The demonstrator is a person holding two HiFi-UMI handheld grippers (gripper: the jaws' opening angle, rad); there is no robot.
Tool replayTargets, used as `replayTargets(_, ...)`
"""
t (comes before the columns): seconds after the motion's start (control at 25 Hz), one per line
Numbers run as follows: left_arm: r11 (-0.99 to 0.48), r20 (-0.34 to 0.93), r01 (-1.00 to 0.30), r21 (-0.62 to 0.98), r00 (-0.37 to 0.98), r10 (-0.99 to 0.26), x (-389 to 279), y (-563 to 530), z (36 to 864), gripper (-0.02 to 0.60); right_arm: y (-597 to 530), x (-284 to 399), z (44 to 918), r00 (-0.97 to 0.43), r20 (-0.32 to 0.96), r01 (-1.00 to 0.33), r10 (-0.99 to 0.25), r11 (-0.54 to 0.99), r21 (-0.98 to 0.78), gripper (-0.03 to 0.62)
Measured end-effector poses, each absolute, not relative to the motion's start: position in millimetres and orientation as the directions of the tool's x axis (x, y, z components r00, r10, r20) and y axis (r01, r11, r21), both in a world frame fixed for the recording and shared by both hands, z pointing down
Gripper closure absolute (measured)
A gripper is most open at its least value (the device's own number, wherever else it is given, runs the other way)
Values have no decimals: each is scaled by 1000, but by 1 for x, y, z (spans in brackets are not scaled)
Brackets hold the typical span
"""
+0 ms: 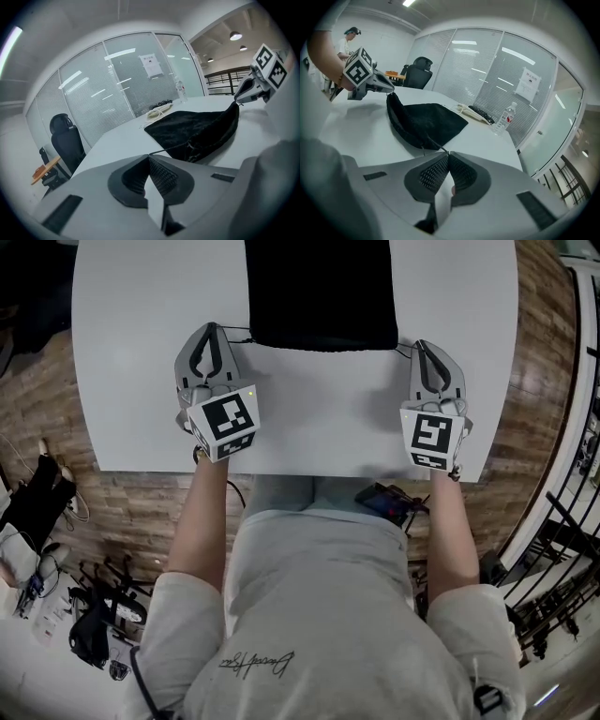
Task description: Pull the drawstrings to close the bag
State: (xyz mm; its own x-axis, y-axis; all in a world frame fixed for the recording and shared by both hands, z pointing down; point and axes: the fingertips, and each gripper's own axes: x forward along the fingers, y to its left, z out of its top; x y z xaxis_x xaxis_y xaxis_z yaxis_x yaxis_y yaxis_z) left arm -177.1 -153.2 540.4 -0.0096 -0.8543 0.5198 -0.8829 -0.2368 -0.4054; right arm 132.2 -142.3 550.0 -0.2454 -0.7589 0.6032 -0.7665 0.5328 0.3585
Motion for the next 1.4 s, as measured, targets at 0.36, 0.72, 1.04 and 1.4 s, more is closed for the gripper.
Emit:
replayTargets(0.36,-217,608,-955,-200,53,-793,-176,-148,538,571,-148,131,538,-294,664,-823,-687,535,190,569)
replayTargets(0.72,-230,630,-972,-54,145,-763,-168,-144,524,571,-149,131,526,-363,679,-854,-638,520,32,569)
replayTargets(1.04,-219,569,-970,-105,122,-813,-176,-145,488,571,-154,133,497,-352,654,-881,-670,473,11,569)
replayTargets(1.4,-231,524,-967,-106,143,-840,-180,-136,442,571,-146,142,464,-335,614,-896,-715,443,27,569)
